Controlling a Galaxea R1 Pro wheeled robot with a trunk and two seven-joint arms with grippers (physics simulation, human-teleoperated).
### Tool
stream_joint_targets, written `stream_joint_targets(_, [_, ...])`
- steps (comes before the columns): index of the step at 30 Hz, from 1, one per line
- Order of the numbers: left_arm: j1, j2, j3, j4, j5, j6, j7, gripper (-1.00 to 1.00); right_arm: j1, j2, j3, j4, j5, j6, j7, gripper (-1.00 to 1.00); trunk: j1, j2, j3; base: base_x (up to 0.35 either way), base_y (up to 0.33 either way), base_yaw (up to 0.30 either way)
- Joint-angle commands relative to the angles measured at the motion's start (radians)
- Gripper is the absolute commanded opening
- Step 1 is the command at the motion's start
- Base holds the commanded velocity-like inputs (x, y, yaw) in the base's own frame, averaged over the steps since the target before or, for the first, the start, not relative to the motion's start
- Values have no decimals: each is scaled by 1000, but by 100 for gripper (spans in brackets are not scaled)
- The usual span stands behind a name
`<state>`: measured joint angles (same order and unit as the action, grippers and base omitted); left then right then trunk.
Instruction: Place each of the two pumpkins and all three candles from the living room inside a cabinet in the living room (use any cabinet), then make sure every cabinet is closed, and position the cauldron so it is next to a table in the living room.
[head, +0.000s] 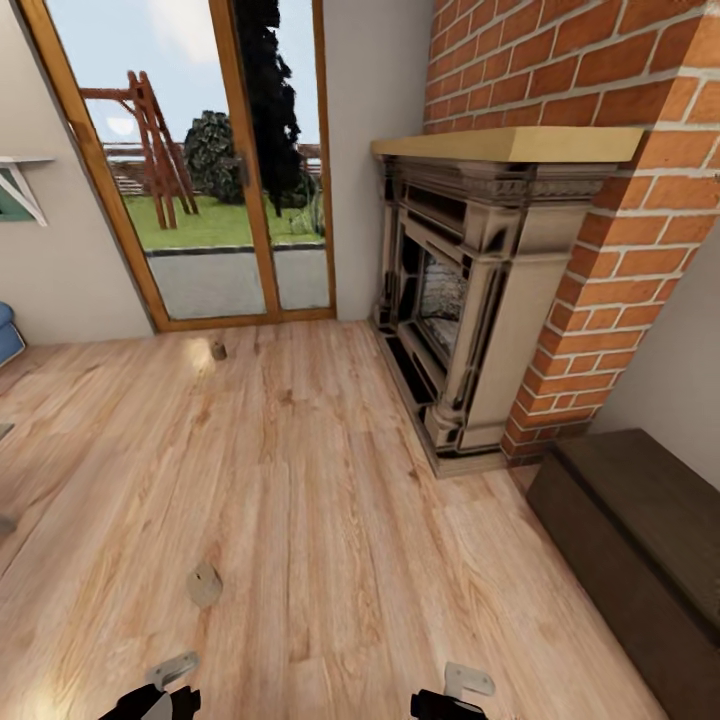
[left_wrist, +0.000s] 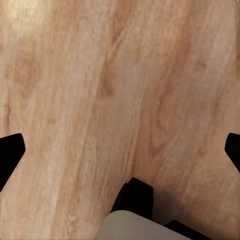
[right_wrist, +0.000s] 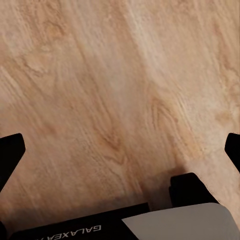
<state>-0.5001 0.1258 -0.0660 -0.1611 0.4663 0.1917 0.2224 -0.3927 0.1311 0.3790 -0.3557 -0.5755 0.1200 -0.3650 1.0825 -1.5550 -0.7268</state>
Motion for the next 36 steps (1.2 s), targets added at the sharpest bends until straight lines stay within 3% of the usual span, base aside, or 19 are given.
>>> stream_joint_targets(1, [0,0,0,0,0,0,0,100,0,0,0,0,0,0,0,100,0,0,0,6,179,-266])
stream_joint_targets(23, [0,-1,0,0,0,-6,0,100,0,-1,-2,1,-1,0,0,100,0,0,0,2,53,-277])
stream_joint_targets(36, [0,0,0,0,-2,-6,0,100,0,-1,-3,1,-1,0,1,100,0,0,0,146,124,-278])
